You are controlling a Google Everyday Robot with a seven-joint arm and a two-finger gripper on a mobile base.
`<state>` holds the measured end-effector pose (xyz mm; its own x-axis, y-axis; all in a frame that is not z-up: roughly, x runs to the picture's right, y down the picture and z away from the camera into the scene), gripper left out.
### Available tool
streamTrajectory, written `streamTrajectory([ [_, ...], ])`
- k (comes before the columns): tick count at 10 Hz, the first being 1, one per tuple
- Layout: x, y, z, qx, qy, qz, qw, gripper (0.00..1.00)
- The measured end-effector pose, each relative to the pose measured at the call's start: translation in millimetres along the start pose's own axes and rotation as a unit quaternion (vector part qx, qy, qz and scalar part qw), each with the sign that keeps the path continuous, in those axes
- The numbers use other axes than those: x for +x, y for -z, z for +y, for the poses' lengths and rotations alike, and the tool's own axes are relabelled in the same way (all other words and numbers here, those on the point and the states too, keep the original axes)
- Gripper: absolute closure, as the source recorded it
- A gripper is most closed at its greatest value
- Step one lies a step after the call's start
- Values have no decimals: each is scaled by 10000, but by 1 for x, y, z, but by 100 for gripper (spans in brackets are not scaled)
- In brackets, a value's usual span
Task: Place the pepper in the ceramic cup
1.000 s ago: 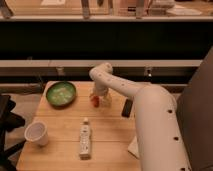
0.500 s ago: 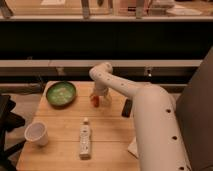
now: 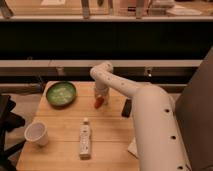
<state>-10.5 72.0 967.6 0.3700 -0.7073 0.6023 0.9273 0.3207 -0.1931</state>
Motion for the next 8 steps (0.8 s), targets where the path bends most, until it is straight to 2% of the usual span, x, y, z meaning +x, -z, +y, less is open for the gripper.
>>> streamTrajectory([
  [1, 2, 0, 2, -15, -10, -5, 10000, 78],
  [3, 12, -1, 6, -79, -60, -17, 9999, 96],
  [5, 15, 4, 7, -138, -22, 53, 9999, 99],
  [8, 3, 33, 0, -251, 69, 151, 9995, 99],
])
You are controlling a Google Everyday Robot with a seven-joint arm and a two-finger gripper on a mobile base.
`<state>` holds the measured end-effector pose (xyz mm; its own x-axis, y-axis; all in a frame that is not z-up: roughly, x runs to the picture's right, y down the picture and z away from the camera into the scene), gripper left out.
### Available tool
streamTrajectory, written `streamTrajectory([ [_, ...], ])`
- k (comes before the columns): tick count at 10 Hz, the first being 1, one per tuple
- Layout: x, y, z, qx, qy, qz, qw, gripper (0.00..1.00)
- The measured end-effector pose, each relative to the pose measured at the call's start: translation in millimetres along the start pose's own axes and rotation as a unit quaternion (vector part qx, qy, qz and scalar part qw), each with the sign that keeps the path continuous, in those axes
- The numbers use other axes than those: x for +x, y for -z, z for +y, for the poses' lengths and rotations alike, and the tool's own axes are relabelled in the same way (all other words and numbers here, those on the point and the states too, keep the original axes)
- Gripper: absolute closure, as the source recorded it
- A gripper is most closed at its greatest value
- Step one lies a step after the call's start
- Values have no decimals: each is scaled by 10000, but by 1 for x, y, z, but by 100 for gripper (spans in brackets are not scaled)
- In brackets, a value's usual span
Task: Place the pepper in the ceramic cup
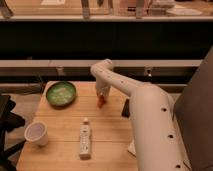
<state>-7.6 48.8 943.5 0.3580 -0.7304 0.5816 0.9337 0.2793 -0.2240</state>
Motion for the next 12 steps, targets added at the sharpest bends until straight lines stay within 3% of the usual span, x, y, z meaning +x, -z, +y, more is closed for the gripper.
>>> streamTrajectory([
  [4, 5, 8, 4, -93, 74, 103, 9999, 99],
  [8, -18, 38, -10, -92, 218, 101, 9997, 99],
  [10, -28, 43, -22, -73, 284, 101, 9995, 99],
  [12, -30, 45, -18, -70, 375, 106, 9992, 99],
])
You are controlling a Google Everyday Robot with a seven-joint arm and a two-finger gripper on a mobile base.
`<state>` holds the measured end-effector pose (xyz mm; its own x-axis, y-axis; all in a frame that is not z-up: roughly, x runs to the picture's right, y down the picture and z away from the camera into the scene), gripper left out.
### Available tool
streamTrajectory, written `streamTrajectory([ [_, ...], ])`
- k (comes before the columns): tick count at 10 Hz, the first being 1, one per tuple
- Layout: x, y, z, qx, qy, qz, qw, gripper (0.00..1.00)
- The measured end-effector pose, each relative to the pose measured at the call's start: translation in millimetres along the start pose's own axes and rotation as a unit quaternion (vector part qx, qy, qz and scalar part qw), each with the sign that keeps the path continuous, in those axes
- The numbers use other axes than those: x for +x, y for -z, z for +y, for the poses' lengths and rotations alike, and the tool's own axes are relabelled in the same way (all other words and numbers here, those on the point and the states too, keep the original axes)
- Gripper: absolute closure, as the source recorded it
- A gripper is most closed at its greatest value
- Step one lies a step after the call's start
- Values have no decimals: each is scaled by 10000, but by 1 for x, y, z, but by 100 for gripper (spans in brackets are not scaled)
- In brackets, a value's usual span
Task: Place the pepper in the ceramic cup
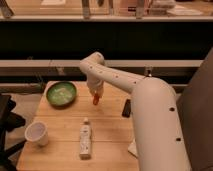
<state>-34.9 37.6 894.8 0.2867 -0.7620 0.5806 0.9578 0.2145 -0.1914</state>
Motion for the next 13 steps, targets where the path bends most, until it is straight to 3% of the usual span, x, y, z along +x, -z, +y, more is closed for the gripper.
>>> streamTrajectory([
  [5, -14, 6, -14, 141, 64, -96, 9998, 99],
  [8, -21, 20, -6, 162, 279, -100, 9994, 99],
  [10, -26, 20, -22, 194, 361, -132, 9991, 99],
  [13, -33, 28, -23, 218, 515, -147, 9983, 99],
])
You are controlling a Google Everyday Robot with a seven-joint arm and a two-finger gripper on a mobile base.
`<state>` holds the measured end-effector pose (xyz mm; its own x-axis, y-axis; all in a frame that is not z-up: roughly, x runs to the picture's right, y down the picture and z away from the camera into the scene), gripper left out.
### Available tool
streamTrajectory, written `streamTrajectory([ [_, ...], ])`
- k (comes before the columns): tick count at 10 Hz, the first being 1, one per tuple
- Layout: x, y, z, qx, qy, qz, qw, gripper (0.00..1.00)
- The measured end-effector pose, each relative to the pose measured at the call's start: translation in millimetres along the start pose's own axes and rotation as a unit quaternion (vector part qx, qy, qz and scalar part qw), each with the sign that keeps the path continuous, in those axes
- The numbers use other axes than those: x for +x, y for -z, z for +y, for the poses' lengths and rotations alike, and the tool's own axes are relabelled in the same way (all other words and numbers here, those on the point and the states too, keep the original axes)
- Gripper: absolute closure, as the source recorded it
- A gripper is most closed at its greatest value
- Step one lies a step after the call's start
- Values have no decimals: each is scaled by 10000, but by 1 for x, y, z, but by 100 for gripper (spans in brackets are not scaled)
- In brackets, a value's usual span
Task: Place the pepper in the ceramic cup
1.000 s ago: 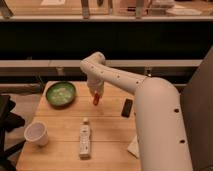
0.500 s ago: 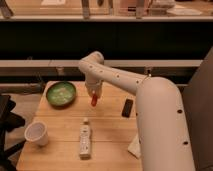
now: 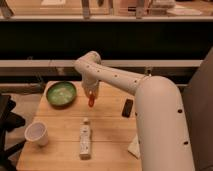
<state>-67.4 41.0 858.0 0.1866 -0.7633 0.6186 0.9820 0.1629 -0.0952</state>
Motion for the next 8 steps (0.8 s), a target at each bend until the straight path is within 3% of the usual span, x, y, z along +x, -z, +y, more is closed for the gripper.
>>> streamTrajectory([
  [8, -17, 13, -6, -22, 323, -59, 9995, 99],
])
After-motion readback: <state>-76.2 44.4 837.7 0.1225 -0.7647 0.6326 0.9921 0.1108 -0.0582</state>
